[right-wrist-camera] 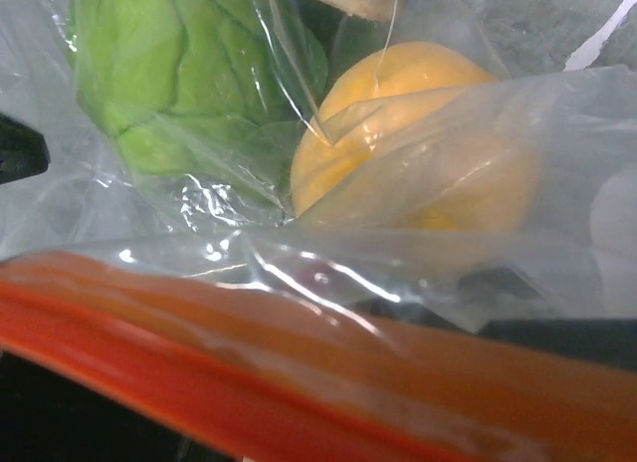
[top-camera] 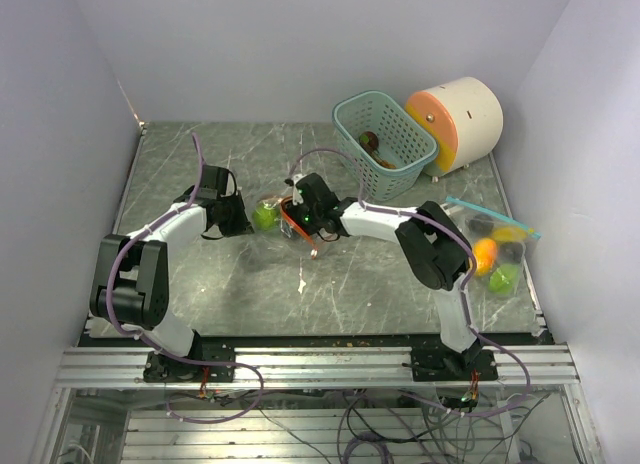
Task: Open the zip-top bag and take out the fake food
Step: Pick up the fake fruit from the zipper food storage bag.
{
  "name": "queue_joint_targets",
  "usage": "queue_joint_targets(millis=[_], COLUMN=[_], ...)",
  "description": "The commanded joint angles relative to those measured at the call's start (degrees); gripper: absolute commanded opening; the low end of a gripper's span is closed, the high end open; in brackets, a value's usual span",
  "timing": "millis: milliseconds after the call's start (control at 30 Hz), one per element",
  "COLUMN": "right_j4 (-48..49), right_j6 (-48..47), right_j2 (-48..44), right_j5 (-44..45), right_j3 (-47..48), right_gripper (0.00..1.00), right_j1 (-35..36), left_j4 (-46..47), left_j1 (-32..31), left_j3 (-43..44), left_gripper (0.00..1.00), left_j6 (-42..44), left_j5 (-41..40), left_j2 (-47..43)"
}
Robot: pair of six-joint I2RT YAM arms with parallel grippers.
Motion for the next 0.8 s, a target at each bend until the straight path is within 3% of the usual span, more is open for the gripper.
queue_joint_targets(millis=[0, 300, 767], right_j4=[-5.6, -8.0, -12.1], right_j6=[-2.7, 1.0, -3.1], right_j2=[2.8, -0.1, -18.6], right_j5=[7.4, 9.8, 10.2], right_j3=[3.0, 1.5, -7.1], right_gripper=[0.38, 0.17, 0.09], right_j1=[1.6, 1.2, -5.0], left_j4=[-0.8, -0.7, -0.7], left_j1=[0.5, 0.5, 0.6], left_j3=[0.0, -0.2, -0.2], left_gripper=[0.07, 0.07, 0.07], left_j6=[0.8, 0.0, -0.9], left_j5=[0.4, 0.7, -0.5], left_j2=[-0.2, 0.5, 3.0])
